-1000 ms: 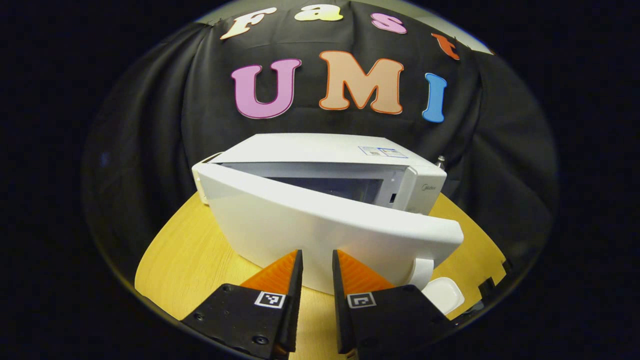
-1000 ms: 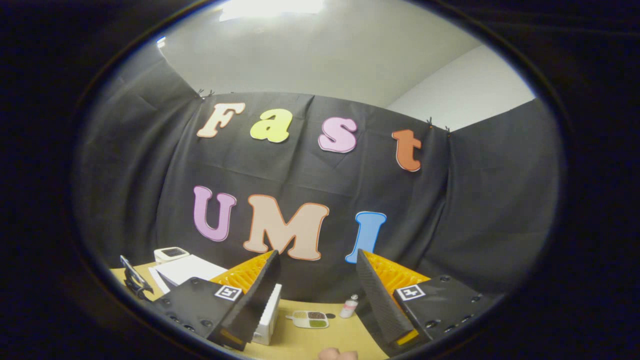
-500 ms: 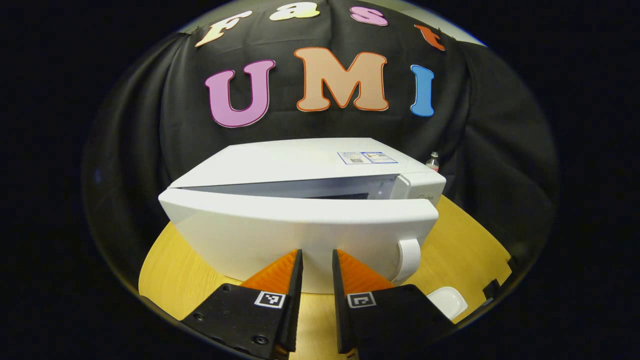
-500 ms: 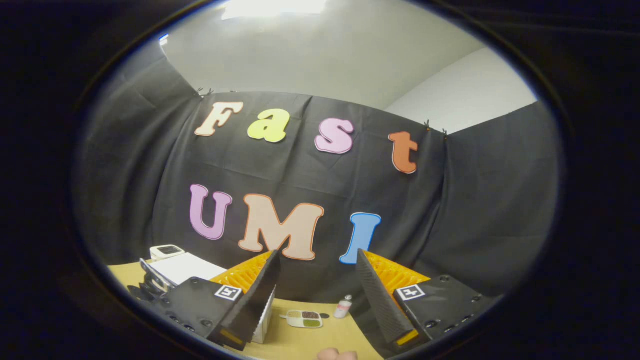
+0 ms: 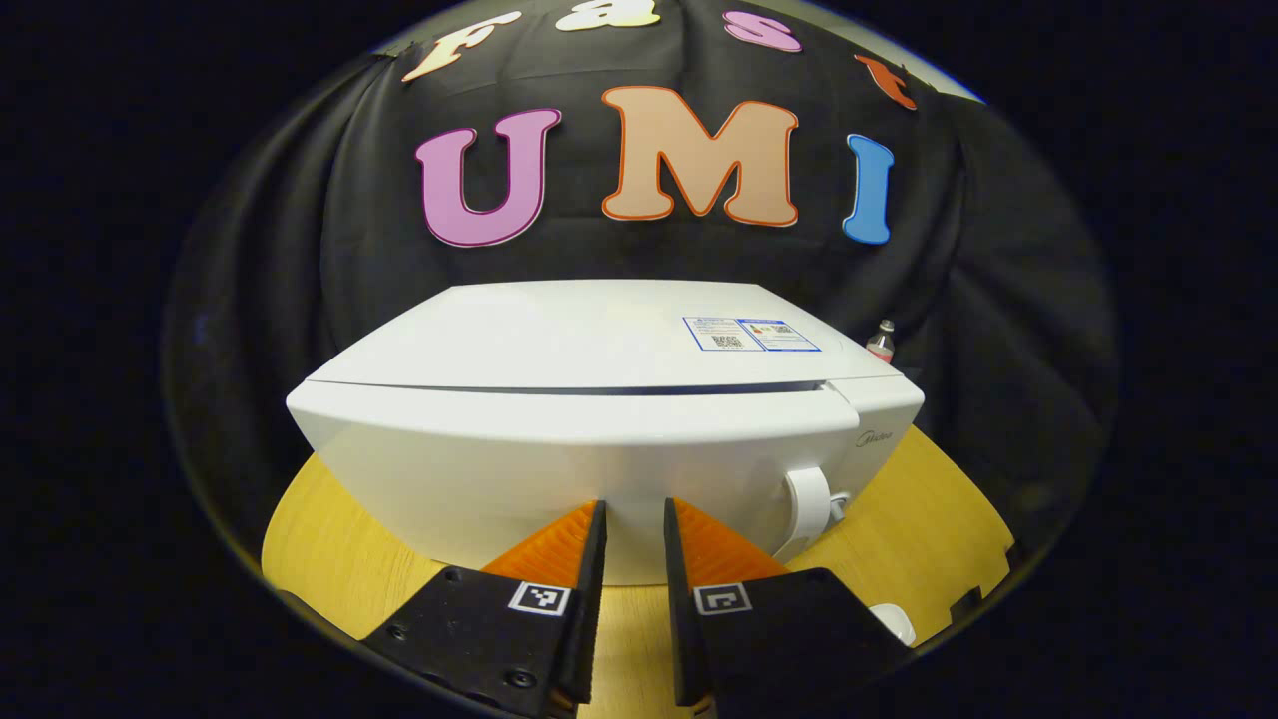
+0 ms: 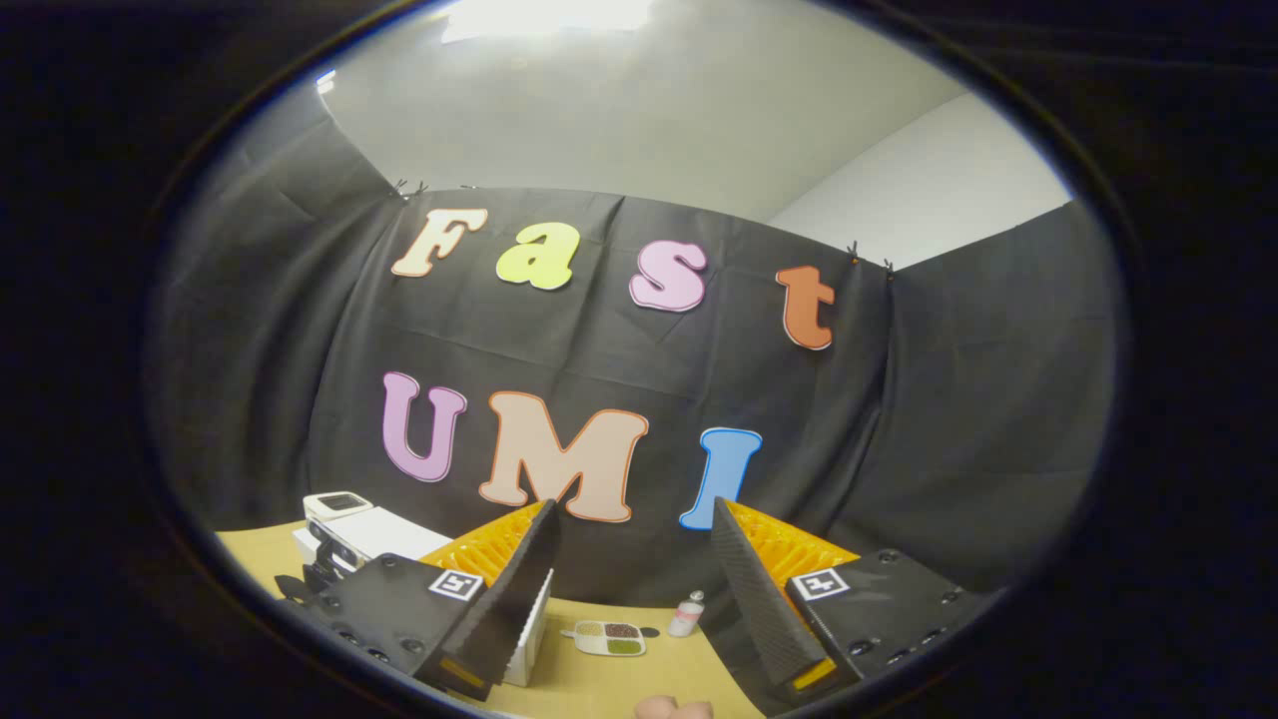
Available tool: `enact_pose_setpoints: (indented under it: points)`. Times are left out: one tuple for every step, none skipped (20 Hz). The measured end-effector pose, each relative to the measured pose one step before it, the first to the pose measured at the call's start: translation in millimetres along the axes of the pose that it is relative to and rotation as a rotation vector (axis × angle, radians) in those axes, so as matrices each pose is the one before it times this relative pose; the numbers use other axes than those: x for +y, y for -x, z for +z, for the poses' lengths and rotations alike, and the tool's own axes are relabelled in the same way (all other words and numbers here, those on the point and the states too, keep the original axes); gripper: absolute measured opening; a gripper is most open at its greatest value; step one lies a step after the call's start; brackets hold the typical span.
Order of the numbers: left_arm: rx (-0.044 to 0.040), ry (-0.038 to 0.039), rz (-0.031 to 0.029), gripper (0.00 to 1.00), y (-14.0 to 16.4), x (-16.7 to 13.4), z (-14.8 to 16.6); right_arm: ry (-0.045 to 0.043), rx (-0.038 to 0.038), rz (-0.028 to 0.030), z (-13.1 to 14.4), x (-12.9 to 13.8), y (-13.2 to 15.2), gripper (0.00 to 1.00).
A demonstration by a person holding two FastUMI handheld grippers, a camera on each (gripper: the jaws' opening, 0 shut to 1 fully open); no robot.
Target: Open the microwave oven with the left hand, put the food in, and close the microwave oven.
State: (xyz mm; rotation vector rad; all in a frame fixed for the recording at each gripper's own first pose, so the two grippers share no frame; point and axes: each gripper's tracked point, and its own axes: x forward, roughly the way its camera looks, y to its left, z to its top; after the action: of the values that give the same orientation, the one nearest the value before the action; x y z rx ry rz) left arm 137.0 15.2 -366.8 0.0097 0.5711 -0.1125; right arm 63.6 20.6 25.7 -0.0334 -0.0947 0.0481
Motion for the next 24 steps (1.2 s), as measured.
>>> enact_pose_setpoints:
  points:
    - [-0.00691,-0.00192,0.00508,0.31,-0.95,0.90,1.54,-0.00041,0.00031,0.00303,-0.21,1.68,-0.65,0.96]
    - [0.00113,-0.00083,0.00439,0.31,-0.51,0.72,1.06,-0.00204,0.00311,0.00398,-0.72,1.60,0.05,0.96]
    - [0.00451,0.00483,0.00322,0.31,-0.19,-0.16,-0.62,-0.00169,0.00382,0.00547,-1.85,1.53,0.75,0.96]
    - [-0.00079,0.00329,0.00255,0.31,1.22,-0.37,3.45,0.00039,0.00221,0.00429,-0.14,1.90,0.21,0.95]
    - [-0.00427,0.00069,0.00018,0.31,-1.04,0.26,0.79,0.00301,0.00084,0.00184,0.14,0.40,-0.06,0.96]
    - [-0.01112,-0.00157,-0.01433,0.31,-6.08,-2.49,3.21,0.00218,0.00076,0.00196,-0.38,0.49,-0.07,0.96]
    - [0.02830,-0.00753,0.01505,0.31,-0.23,1.80,-4.61,0.00042,0.00153,0.00429,-0.07,1.32,0.51,0.96]
    - [0.02103,0.01327,-0.00424,0.33,0.40,-2.80,-4.33,0.00039,0.00039,0.00410,0.03,1.38,0.30,0.96]
    - [-0.01383,-0.00475,-0.00080,0.35,-1.45,-2.99,0.71,0.00261,0.00098,-0.00010,-0.09,-1.24,1.23,0.96]
    - [0.00128,-0.01105,0.00170,0.35,-0.89,-0.67,-1.55,0.00336,0.00105,0.00041,-0.48,-0.85,0.95,0.96]
    - [0.00115,-0.01456,-0.00120,0.34,-0.31,-0.85,-2.20,0.00258,-0.00009,0.00004,0.45,-0.28,0.51,0.96]
    - [0.00019,-0.00710,-0.00372,0.35,0.07,-0.97,0.06,0.00276,0.00232,0.00148,-0.25,-0.64,1.90,0.96]
    - [-0.00385,-0.00099,-0.00547,0.34,1.32,-2.04,1.36,0.00356,0.00012,0.00145,-0.24,-0.36,0.62,0.96]
    - [-0.01132,-0.00173,-0.00273,0.34,3.61,-1.55,3.50,0.00394,-0.00002,-0.00340,0.11,-1.98,1.43,0.96]
    - [-0.01597,-0.00235,-0.00559,0.35,4.11,-2.09,5.20,0.00181,-0.00137,-0.00323,0.23,-0.80,0.55,0.96]
    - [-0.01417,0.00018,-0.00924,0.35,5.96,-3.38,4.20,-0.00189,-0.00157,-0.00480,0.48,-1.40,0.64,0.96]
    - [-0.01398,-0.00270,-0.00472,0.34,5.87,-2.23,4.62,-0.00324,0.00118,0.00084,-0.82,0.26,0.38,0.96]
    - [-0.01393,-0.00318,0.00429,0.34,8.04,0.28,3.73,-0.00358,0.00430,-0.00014,-1.71,0.60,0.47,0.96]
    - [-0.01905,0.00255,-0.00130,0.34,9.95,-1.58,4.39,-0.00413,0.00202,0.00124,-0.87,0.33,0.78,0.96]
    - [-0.02421,0.00275,-0.00467,0.34,10.90,-2.61,7.43,-0.00260,-0.00024,0.00431,-0.39,1.77,0.62,0.96]
    - [-0.02744,-0.00479,-0.00228,0.34,13.67,2.19,9.86,-0.00065,0.00175,0.00445,-0.73,2.05,-0.07,0.96]
    - [-0.02521,-0.00874,0.00860,0.34,10.57,1.04,10.84,-0.00203,0.00386,0.00518,-1.17,2.37,-0.38,0.96]
    - [-0.02319,-0.01290,0.00694,0.37,8.72,2.26,10.36,-0.00532,0.00368,0.00584,-2.06,2.66,0.07,0.96]
    - [-0.03365,-0.01302,0.00991,0.49,9.81,3.54,15.17,-0.00760,0.00264,0.00540,-0.88,2.55,0.45,0.97]
